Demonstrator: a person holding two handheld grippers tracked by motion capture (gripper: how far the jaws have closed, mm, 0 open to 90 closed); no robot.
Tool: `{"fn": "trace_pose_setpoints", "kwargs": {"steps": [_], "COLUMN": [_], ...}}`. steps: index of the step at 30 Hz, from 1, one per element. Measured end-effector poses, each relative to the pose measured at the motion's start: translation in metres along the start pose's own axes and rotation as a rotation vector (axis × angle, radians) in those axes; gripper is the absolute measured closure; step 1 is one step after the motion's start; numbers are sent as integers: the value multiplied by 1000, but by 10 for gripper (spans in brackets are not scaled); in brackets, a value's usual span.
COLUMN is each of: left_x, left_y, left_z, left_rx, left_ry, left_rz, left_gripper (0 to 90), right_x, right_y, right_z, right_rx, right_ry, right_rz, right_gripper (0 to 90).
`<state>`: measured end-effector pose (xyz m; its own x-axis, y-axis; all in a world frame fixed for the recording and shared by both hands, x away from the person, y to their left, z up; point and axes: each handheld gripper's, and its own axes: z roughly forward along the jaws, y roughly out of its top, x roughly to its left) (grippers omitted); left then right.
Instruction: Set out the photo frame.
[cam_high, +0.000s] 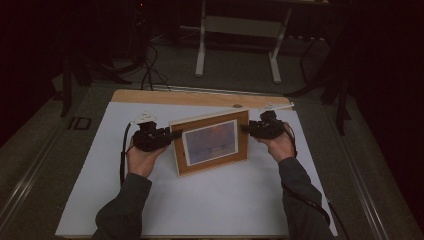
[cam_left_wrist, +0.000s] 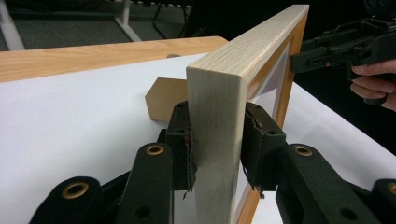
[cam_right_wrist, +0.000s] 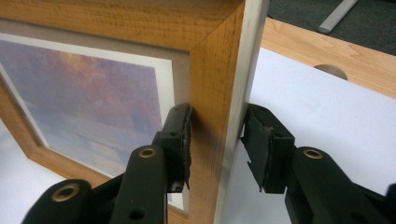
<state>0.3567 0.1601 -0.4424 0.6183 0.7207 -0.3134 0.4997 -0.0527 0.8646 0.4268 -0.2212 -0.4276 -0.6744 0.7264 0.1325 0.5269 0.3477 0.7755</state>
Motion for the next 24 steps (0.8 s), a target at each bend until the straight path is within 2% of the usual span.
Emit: {"fn": "trace_pose_setpoints", "kwargs": {"steps": [4,7,10,11,14,20,24], "left_x": [3,5,7,8,12,20,24], "left_y": [0,1,2,2,2,5,7], "left_z": [0,0,0,0,0,2,3], "left_rx": [-1,2,2,5,9,15,21], "left_ry": [-17,-27,-33,-42,-63,-89,-102], "left_rz": [0,1,5,5,10,9,13], "left_gripper": [680,682,683,685,690,689,689], "right_x": [-2,-5,-7,-10,-14,-13,-12], "right_y": [1,1,1,0,-1,-3,-6], "right_z": [1,4,5,7,10,10,8], "right_rx": [7,11,6,-4,9,15,9], "right_ry": [11,37,48,81,119,121,121], "right_rz": [-3,-18,-11,-2,-7,-25,-16], "right_gripper": [614,608,607,603,578,612,619]}}
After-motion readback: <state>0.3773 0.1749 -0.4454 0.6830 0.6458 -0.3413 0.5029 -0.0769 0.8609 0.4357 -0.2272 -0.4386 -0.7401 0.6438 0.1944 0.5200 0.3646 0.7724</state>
